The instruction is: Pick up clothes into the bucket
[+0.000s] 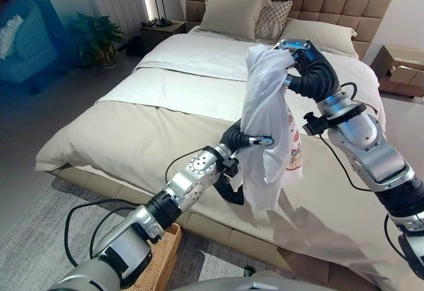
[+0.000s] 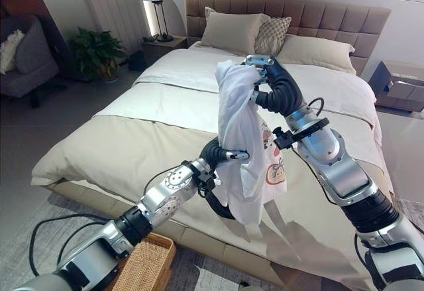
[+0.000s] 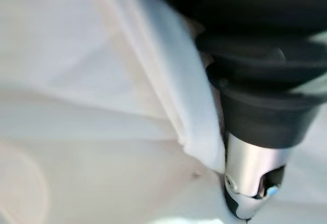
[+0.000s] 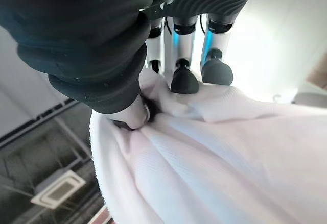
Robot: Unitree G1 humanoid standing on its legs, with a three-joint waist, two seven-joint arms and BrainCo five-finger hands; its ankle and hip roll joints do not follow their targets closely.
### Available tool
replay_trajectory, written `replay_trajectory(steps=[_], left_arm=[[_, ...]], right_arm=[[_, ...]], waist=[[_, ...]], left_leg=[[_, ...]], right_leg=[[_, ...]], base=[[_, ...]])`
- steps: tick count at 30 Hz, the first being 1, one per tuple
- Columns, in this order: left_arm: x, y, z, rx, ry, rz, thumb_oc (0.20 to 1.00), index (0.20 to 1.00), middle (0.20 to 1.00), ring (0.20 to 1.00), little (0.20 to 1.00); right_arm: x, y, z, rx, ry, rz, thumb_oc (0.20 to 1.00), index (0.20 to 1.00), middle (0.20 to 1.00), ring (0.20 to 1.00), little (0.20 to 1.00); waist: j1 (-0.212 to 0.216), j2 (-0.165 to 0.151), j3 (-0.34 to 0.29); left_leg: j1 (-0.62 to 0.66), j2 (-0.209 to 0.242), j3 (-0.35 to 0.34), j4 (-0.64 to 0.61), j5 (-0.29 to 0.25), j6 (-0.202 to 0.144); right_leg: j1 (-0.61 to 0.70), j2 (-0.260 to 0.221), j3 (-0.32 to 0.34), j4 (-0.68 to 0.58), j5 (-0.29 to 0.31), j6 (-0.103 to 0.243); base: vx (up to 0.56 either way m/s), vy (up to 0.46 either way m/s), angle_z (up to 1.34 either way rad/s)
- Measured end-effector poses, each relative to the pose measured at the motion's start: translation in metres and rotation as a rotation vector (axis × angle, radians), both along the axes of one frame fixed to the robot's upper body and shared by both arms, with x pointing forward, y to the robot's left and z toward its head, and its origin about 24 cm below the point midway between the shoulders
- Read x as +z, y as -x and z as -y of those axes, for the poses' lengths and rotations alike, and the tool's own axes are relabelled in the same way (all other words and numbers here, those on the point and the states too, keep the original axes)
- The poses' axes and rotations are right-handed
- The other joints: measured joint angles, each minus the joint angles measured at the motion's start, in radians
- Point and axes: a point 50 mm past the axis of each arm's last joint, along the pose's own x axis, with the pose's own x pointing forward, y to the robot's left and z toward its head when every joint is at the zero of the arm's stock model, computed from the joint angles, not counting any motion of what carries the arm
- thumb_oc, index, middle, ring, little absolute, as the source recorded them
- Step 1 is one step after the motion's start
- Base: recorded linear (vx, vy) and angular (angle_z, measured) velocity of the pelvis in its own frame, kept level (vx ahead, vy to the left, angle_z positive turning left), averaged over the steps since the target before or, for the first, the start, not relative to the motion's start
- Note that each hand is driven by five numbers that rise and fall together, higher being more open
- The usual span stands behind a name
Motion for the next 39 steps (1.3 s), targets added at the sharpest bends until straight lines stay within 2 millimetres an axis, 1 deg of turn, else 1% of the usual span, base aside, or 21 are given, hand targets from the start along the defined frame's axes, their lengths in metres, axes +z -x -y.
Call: replay_trajectory(steps=[4,5,6,7,13,17,23,26,30,31,32,33,34,35,36,37,38,39], left_arm=[[-0.005,0.004,0.003,-0.059,0.102,-0.121,1.0,1.0,1.0,1.0,1.0],[-0.005,0.005,0.003,-0.066,0.12,-0.137,0.947,0.947,0.947,0.947,0.947],[-0.007,0.008,0.003,-0.076,0.148,-0.161,0.548,0.548,0.548,0.548,0.548],[-0.008,0.009,0.003,-0.08,0.162,-0.172,0.2,0.2,0.2,0.2,0.2],[-0.012,0.016,0.007,-0.093,0.265,-0.246,0.2,0.2,0.2,0.2,0.2],[-0.013,0.017,0.007,-0.093,0.288,-0.264,0.2,0.2,0.2,0.2,0.2],[-0.018,0.018,0.003,-0.064,0.382,-0.328,0.2,0.2,0.2,0.2,0.2],[-0.019,0.018,-0.003,-0.047,0.407,-0.331,0.2,0.2,0.2,0.2,0.2],[-0.015,0.019,-0.026,0.004,0.444,-0.294,0.2,0.2,0.2,0.2,0.2],[-0.013,0.018,-0.042,0.046,0.454,-0.272,0.2,0.2,0.2,0.2,0.2],[-0.012,0.019,-0.049,0.063,0.465,-0.26,0.2,0.2,0.2,0.2,0.2],[-0.005,0.02,-0.068,0.114,0.491,-0.208,0.2,0.2,0.2,0.2,0.2],[-0.003,0.02,-0.073,0.128,0.498,-0.191,0.2,0.2,0.2,0.2,0.2],[0.003,0.019,-0.084,0.152,0.485,-0.148,0.2,0.2,0.2,0.2,0.2],[0.007,0.02,-0.09,0.163,0.484,-0.125,0.2,0.2,0.2,0.2,0.2],[0.012,0.024,-0.101,0.183,0.457,-0.071,0.2,0.2,0.2,0.2,0.2],[0.018,0.024,-0.113,0.207,0.402,-0.01,0.2,0.2,0.2,0.2,0.2],[0.019,0.024,-0.118,0.217,0.384,0.004,0.2,0.2,0.2,0.2,0.2]], right_arm=[[-0.005,0.0,-0.004,0.028,0.004,-0.027,0.2,0.2,0.2,0.2,0.2],[-0.005,0.0,-0.004,0.029,0.005,-0.027,0.2,0.2,0.2,0.2,0.2],[-0.005,0.0,-0.004,0.032,0.008,-0.028,0.2,0.2,0.2,0.2,0.2],[-0.005,0.0,-0.005,0.034,0.009,-0.029,0.2,0.2,0.2,0.2,0.2],[-0.006,0.0,-0.006,0.052,0.023,-0.037,0.2,0.2,0.2,0.2,0.2],[-0.01,0.0,-0.008,0.079,0.004,-0.07,0.2,0.2,0.2,0.2,0.2],[-0.01,0.001,-0.009,0.089,0.006,-0.073,0.2,0.2,0.2,0.2,0.2],[-0.01,0.0,-0.011,0.095,-0.001,-0.075,0.2,0.2,0.2,0.2,0.2],[-0.011,0.0,-0.012,0.097,-0.022,-0.077,0.2,0.2,0.2,0.2,0.2],[-0.013,0.001,-0.008,0.084,-0.044,-0.079,0.2,0.2,0.2,0.2,0.2],[-0.014,0.001,-0.005,0.073,-0.06,-0.083,0.2,0.2,0.2,0.2,0.2],[-0.022,0.001,0.003,0.044,-0.082,-0.108,0.2,0.2,0.2,0.2,0.2],[-0.026,0.002,0.004,0.037,-0.082,-0.122,0.2,0.2,0.2,0.2,0.2],[-0.033,0.003,0.006,0.033,-0.089,-0.148,0.269,0.269,0.269,0.269,0.269],[-0.037,0.004,0.007,0.033,-0.098,-0.16,0.354,0.354,0.354,0.354,0.354],[-0.043,0.006,0.007,0.034,-0.113,-0.179,0.624,0.624,0.624,0.624,0.624],[-0.05,0.007,0.008,0.035,-0.114,-0.205,1.0,1.0,1.0,1.0,1.0],[-0.051,0.007,0.008,0.034,-0.114,-0.21,1.0,1.0,1.0,1.0,1.0]], waist=[[-0.001,-0.003,0.003],[0.0,-0.003,0.004],[-0.001,-0.005,0.005],[-0.001,-0.006,0.005],[0.002,-0.012,0.009],[0.001,-0.015,0.011],[0.002,-0.02,0.014],[0.001,-0.024,0.017],[0.004,-0.025,0.022],[0.012,-0.023,0.023],[0.013,-0.024,0.023],[0.016,-0.023,0.026],[0.017,-0.022,0.027],[0.036,-0.016,0.029],[0.042,-0.015,0.03],[0.047,-0.015,0.031],[0.063,-0.011,0.033],[0.066,-0.01,0.033]], left_leg=[[-0.001,0.001,0.001,0.0,0.0,0.0],[-0.001,0.001,0.001,0.0,0.0,0.0],[-0.001,0.001,0.001,0.0,-0.001,0.0],[-0.001,0.001,0.001,0.0,-0.001,0.0],[-0.002,0.0,0.001,0.0,-0.001,0.0],[-0.002,0.001,0.001,0.0,-0.001,0.0],[-0.002,0.001,0.001,0.0,-0.001,0.001],[-0.002,0.001,0.001,0.0,-0.001,0.001],[-0.002,0.001,0.0,0.0,-0.001,0.001],[-0.002,0.002,-0.006,0.0,-0.001,0.001],[-0.002,0.002,-0.007,0.0,-0.001,0.001],[-0.002,0.001,-0.014,0.0,-0.001,0.001],[-0.002,0.001,-0.018,0.0,-0.002,0.001],[-0.001,0.0,-0.024,0.0,-0.002,0.001],[-0.001,0.001,-0.025,0.0,-0.002,0.001],[-0.002,0.001,-0.027,0.0,-0.002,0.001],[-0.002,0.0,-0.031,0.0,-0.002,0.001],[-0.002,0.0,-0.035,0.0,-0.002,0.001]], right_leg=[[-0.003,0.001,0.001,0.0,0.0,0.0],[-0.003,0.001,0.001,0.0,0.0,0.0],[-0.003,0.001,0.002,0.0,0.0,0.0],[-0.003,0.001,0.003,0.0,0.0,0.0],[-0.003,0.0,0.002,0.0,-0.001,0.001],[-0.003,0.001,0.001,0.001,-0.001,0.001],[-0.003,0.0,0.001,0.0,-0.001,0.001],[-0.003,0.001,0.001,0.0,-0.001,0.001],[-0.001,0.001,-0.001,-0.001,-0.001,0.0],[0.006,-0.001,-0.007,-0.006,-0.001,0.0],[0.008,-0.002,-0.009,-0.007,-0.001,0.0],[0.014,-0.002,-0.017,-0.014,0.0,0.0],[0.017,-0.001,-0.019,-0.016,0.002,-0.003],[0.021,-0.002,-0.024,-0.018,0.002,-0.003],[0.023,-0.003,-0.025,-0.02,0.002,-0.003],[0.025,-0.002,-0.029,-0.025,0.003,-0.004],[0.03,-0.002,-0.033,-0.028,0.003,-0.004],[0.033,-0.003,-0.036,-0.03,0.003,-0.004]], base=[[0.0,0.0,0.0],[0.0,0.0,0.0],[0.0,0.0,0.0],[0.0,0.0,0.0],[0.0,0.0,0.0],[0.0,0.0,0.0],[0.0,0.0,0.0],[0.0,0.0,0.0],[0.0,-0.001,0.01],[0.01,-0.006,0.07],[0.01,-0.007,0.14],[0.01,-0.006,0.14],[0.01,-0.003,0.17],[0.01,-0.002,0.11],[0.02,0.0,0.09],[0.02,-0.004,0.07],[0.02,-0.004,0.1],[0.01,-0.003,0.13]])
